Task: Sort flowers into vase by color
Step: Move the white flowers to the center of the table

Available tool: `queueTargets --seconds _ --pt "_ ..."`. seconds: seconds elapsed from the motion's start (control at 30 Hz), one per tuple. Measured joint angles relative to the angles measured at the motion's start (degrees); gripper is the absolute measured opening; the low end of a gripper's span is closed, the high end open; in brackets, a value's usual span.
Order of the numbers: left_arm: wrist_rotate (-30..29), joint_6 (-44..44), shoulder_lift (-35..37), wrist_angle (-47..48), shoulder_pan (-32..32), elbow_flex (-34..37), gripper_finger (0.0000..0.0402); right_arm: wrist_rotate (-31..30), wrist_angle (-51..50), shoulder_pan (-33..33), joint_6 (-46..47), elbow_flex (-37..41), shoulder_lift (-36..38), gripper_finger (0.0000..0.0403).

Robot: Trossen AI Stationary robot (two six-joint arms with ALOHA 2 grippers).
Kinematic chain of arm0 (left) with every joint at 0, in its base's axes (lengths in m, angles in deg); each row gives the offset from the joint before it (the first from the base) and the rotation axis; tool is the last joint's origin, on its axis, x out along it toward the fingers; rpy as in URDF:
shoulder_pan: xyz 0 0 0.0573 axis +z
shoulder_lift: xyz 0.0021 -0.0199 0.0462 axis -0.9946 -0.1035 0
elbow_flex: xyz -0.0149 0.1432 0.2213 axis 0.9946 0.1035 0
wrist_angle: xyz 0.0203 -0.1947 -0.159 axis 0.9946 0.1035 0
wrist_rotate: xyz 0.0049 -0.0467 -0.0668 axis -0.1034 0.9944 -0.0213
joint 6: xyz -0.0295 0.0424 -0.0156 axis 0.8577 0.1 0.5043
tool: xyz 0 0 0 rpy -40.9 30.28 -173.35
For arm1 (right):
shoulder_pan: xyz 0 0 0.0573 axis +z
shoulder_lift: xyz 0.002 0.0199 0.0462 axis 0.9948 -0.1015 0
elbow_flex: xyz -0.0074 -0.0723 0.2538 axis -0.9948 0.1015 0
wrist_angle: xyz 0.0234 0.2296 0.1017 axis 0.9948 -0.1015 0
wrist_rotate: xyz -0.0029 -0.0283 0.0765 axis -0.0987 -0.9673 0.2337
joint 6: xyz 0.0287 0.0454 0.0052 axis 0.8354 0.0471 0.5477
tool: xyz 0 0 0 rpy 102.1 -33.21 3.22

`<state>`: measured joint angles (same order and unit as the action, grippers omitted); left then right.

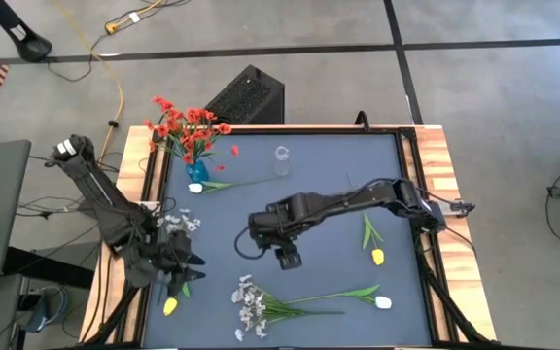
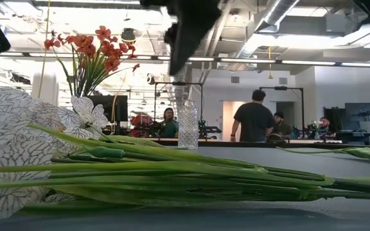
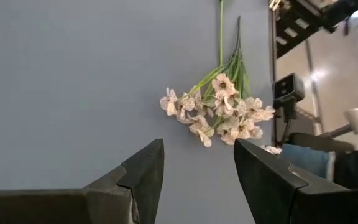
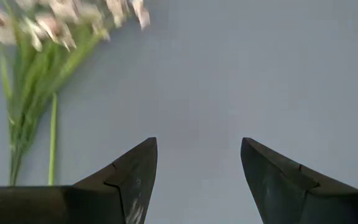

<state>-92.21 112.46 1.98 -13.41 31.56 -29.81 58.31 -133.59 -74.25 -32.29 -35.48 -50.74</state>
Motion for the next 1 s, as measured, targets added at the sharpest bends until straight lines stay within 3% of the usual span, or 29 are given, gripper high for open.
queueTargets --seconds 0.2,0.4,0.7,0.93,1.0 --pt "-2.4 2.2 -9.4 0.6 -0.3 -3.4 0.0183 -0.2 2.8 2.5 3.4 8.1 1.5 0.0260" --pt "-3.9 0.9 -15.0 -3.7 -0.3 -3.5 0.0183 -6.3 11.1 6.8 8.4 21.5 12.1 0.0260" --pt "-7.0 -14.1 -19.2 -19.7 1.5 -3.6 0.0183 -8.6 32.6 15.2 27.4 47.3 28.0 0.0260" --pt "-6.9 -23.0 -20.0 -24.7 4.9 -3.6 0.0183 -8.3 37.4 19.1 33.9 50.8 27.6 0.0260" --pt "-6.2 -24.0 -20.0 -24.9 5.9 -3.6 0.0183 -5.9 39.2 19.8 34.1 50.8 25.9 0.0260"
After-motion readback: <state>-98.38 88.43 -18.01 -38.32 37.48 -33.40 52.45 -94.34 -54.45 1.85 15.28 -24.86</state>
